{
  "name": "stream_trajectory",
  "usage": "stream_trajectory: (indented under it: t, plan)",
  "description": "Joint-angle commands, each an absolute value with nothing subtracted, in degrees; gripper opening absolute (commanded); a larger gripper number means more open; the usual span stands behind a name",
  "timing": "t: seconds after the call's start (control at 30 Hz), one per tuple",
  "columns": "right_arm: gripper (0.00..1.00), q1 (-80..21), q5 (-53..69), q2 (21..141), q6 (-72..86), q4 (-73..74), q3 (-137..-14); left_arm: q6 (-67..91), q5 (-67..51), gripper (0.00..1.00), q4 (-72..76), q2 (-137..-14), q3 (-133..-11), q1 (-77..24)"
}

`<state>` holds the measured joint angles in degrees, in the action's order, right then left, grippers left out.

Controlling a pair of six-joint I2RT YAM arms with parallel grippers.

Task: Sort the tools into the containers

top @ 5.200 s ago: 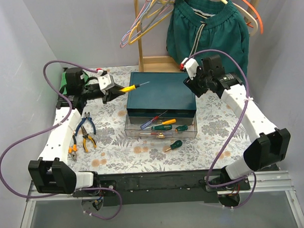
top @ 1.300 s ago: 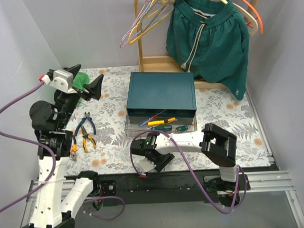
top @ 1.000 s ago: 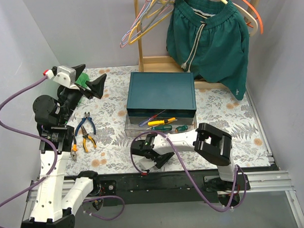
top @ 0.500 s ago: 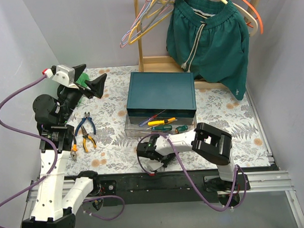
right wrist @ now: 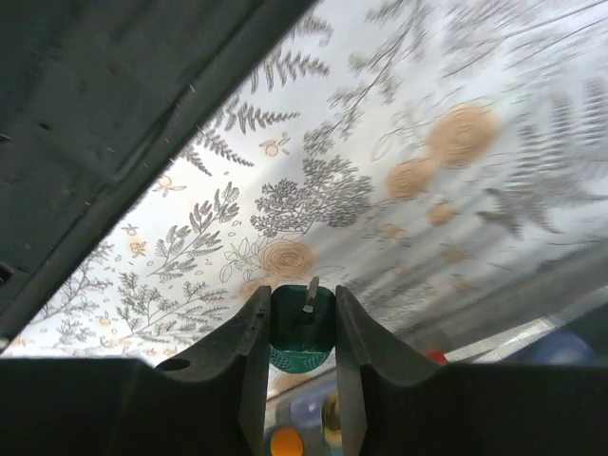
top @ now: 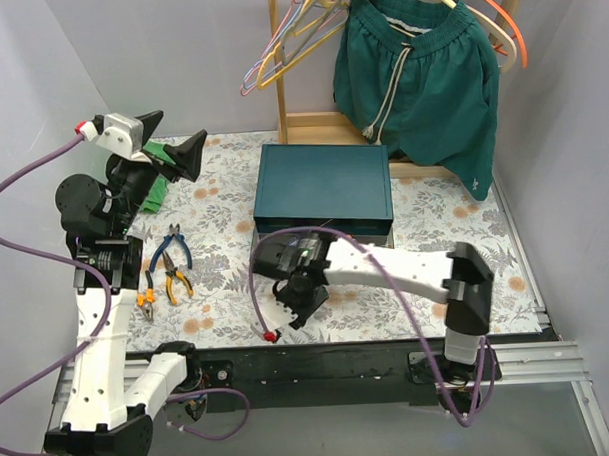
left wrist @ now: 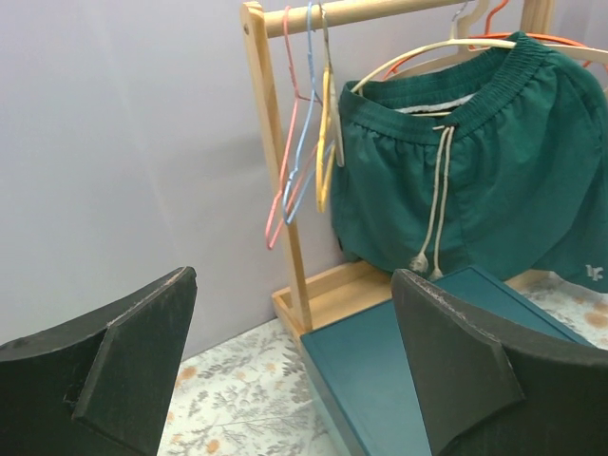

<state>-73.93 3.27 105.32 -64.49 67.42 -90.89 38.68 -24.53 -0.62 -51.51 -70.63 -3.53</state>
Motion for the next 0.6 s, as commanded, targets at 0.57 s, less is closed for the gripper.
stream_trajectory:
  t: [0.57]
  plan:
    - [0.01,-58.81,23.39,77.17,-47.73,24.79,-84.12,28.66,-24.01,0.84,-10.43,-59.06,-75.32,2.78]
